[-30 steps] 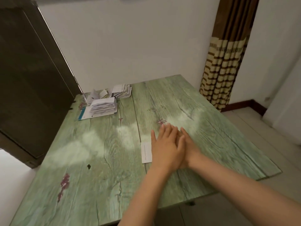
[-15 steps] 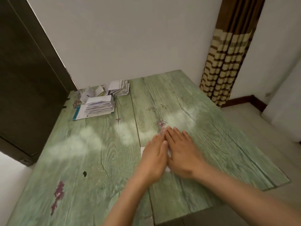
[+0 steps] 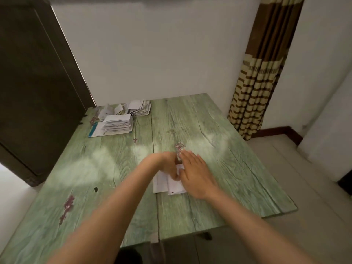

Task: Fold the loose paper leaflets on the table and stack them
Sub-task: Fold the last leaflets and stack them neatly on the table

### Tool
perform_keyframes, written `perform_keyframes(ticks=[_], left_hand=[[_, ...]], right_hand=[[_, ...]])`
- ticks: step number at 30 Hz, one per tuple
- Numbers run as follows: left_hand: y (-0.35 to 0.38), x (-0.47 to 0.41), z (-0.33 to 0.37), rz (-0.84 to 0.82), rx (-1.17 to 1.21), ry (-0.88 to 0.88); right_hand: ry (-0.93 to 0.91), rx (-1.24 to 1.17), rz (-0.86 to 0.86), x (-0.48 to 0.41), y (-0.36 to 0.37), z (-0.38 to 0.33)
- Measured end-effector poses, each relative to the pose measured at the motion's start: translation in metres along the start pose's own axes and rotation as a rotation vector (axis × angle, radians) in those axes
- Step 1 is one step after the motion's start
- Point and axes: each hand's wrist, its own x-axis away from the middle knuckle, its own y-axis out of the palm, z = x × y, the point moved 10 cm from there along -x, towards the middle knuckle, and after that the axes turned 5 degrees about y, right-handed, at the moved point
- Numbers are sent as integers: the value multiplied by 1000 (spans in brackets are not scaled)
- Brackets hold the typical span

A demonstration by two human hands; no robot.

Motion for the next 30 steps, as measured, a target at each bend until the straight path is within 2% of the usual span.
perform_keyframes(ticks=[2, 6, 15, 18, 21, 23, 25, 28, 30], left_hand=[[3, -6, 4, -128, -92, -21], [3, -13, 3, -138, -197, -74], [7, -4, -3, -41, 21, -39], [5, 5, -15, -20, 136, -32], [-2, 15, -35, 17, 305, -33], [-1, 21, -42, -2, 391, -14], [4, 25, -46, -14, 479, 6], [7, 27, -52, 1, 675, 33], [10, 29, -57, 32, 787, 48]], right_hand=[[-13, -81, 39, 2, -5, -1], [-1, -173, 68, 4, -11, 4], [3, -309, 132, 11, -22, 5], [118, -666, 184, 15, -33, 26], [244, -1063, 14, 11, -21, 41], [205, -1046, -112, 10, -17, 28], [168, -951, -113, 5, -17, 14], [138, -688, 35, -8, -20, 4], [195, -741, 147, -10, -24, 8]])
